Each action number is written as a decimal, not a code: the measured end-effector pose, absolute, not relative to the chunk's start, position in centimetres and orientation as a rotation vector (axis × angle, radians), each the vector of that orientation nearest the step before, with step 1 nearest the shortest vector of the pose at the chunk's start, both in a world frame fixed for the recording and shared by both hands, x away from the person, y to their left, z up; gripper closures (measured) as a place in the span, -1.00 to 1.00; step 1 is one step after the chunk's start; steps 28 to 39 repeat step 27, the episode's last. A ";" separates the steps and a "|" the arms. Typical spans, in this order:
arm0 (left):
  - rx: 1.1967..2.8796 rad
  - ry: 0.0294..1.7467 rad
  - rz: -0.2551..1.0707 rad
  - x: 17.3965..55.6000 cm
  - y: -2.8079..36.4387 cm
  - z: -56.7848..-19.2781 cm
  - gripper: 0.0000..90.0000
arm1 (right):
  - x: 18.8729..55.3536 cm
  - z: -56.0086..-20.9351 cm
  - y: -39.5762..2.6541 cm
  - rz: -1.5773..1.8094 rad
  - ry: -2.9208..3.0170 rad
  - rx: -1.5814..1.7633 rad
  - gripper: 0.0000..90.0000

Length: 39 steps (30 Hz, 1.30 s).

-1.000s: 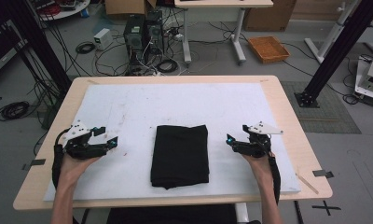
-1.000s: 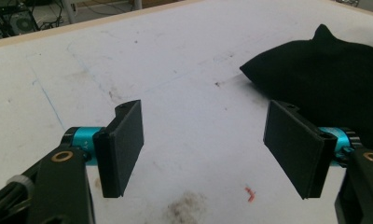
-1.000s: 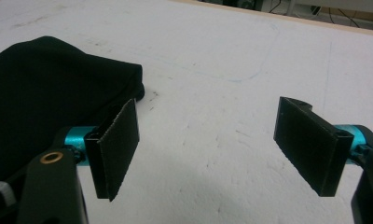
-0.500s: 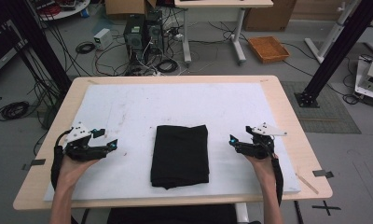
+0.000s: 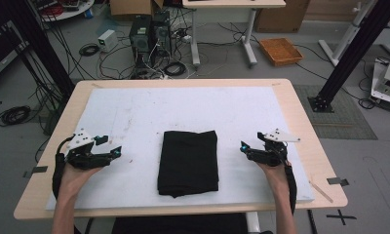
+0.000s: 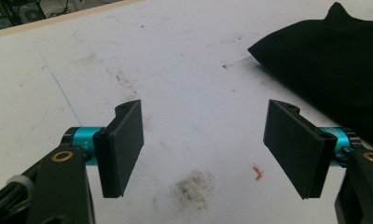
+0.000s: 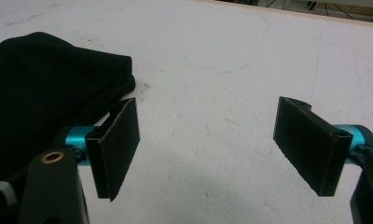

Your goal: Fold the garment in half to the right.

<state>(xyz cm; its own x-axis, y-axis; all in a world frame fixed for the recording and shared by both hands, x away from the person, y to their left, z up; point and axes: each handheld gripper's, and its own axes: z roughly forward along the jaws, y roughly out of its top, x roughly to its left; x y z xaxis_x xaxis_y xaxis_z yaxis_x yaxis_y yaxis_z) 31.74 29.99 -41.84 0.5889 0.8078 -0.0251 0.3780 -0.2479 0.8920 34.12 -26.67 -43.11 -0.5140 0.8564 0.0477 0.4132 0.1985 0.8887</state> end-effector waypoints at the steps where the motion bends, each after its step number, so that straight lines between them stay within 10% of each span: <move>1: 1.852 0.961 0.559 31.7 30.0 -41.8 -0.36 | 34.1 -43.1 -26.7 1.270 2.017 1.181 -0.50; 39: 1.857 0.973 0.558 31.5 30.1 -41.9 -0.36 | 34.2 -43.0 -26.2 1.276 2.035 1.158 -0.49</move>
